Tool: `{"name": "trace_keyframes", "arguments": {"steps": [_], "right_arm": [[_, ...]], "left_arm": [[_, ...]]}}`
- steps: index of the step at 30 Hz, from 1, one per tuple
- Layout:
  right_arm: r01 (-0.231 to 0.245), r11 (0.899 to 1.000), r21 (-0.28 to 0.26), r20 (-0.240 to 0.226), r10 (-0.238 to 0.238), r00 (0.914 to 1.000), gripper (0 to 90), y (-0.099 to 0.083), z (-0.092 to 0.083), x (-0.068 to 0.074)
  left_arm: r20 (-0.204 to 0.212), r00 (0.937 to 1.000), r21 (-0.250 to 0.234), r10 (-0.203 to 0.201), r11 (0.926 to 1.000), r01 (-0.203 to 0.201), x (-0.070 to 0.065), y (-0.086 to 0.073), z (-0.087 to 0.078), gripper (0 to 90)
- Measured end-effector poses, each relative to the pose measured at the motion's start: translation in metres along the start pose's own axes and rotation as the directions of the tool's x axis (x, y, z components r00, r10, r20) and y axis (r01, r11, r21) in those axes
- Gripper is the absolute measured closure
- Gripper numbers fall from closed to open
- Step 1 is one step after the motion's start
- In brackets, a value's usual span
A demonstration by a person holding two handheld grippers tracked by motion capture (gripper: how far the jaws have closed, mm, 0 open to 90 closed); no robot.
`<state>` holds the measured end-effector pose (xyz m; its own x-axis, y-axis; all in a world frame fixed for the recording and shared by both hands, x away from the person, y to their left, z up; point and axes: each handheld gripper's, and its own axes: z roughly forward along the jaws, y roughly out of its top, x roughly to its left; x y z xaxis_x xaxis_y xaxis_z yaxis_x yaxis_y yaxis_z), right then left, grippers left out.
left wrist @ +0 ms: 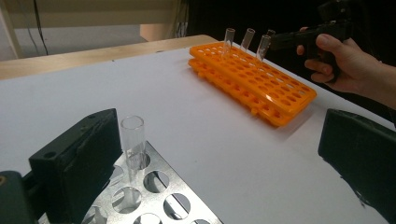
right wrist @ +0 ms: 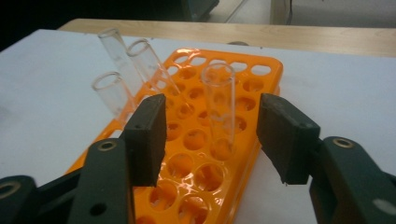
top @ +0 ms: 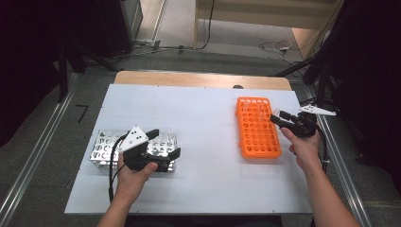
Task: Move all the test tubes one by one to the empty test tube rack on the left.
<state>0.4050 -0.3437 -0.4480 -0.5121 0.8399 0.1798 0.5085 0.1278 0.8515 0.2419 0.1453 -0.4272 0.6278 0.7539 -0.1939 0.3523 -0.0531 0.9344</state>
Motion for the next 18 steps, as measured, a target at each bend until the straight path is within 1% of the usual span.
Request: {"name": "trace_keyframes", "arguments": {"steps": [1,2,3,4,5,6,8,10,14,18], "right_arm": [[-0.015,1.0,0.004,-0.006,0.015,0.9999,48.1,-0.001,0.004,-0.002],[-0.015,1.0,0.009,-0.004,0.015,0.9999,50.3,-0.002,0.007,-0.003],[-0.015,1.0,0.009,-0.004,0.015,0.9999,50.3,-0.002,0.007,-0.003],[-0.006,1.0,0.022,-0.009,0.006,0.9999,54.0,-0.004,0.011,-0.003],[-0.006,1.0,0.022,-0.009,0.006,0.9999,54.0,-0.004,0.011,-0.003],[0.006,1.0,0.029,-0.007,-0.006,1.0,59.7,-0.005,0.015,-0.003],[0.008,0.999,0.032,-0.01,-0.007,0.9999,61.2,-0.006,0.017,-0.002],[0.005,0.999,0.033,0.001,-0.005,1.0,62.6,-0.008,0.021,-0.002],[0.019,0.999,0.051,0.012,-0.02,0.9997,64.3,-0.011,0.026,-0.001],[0.02,0.999,0.044,0.019,-0.021,0.9996,67.0,-0.011,0.027,-0.001]], "left_arm": [[0.002,1.0,0.0,0.0,1.0,0.0,0.0,0.0,0.0,0.0],[0.002,1.0,0.0,0.002,1.0,-0.002,0.0,0.0,0.0,0.0],[0.001,1.0,0.002,0.004,1.0,-0.004,-0.001,0.0,0.0,0.0],[0.001,1.0,0.001,0.004,1.0,-0.004,-0.001,0.0,0.0,0.0],[0.002,1.0,0.002,0.003,1.0,-0.003,-0.001,0.0,0.0,0.0],[0.004,1.0,0.001,0.001,1.0,-0.001,-0.001,0.0,0.001,0.0],[0.007,1.0,0.004,-0.003,1.0,0.003,-0.001,-0.001,0.001,0.0],[0.01,1.0,0.008,-0.001,1.0,0.001,-0.001,-0.001,0.002,0.0],[0.017,0.9999,0.012,0.001,0.9999,-0.001,-0.003,-0.001,0.003,0.0],[0.024,0.9997,0.008,-0.004,1.0,0.004,-0.003,-0.001,0.003,0.0]]}}
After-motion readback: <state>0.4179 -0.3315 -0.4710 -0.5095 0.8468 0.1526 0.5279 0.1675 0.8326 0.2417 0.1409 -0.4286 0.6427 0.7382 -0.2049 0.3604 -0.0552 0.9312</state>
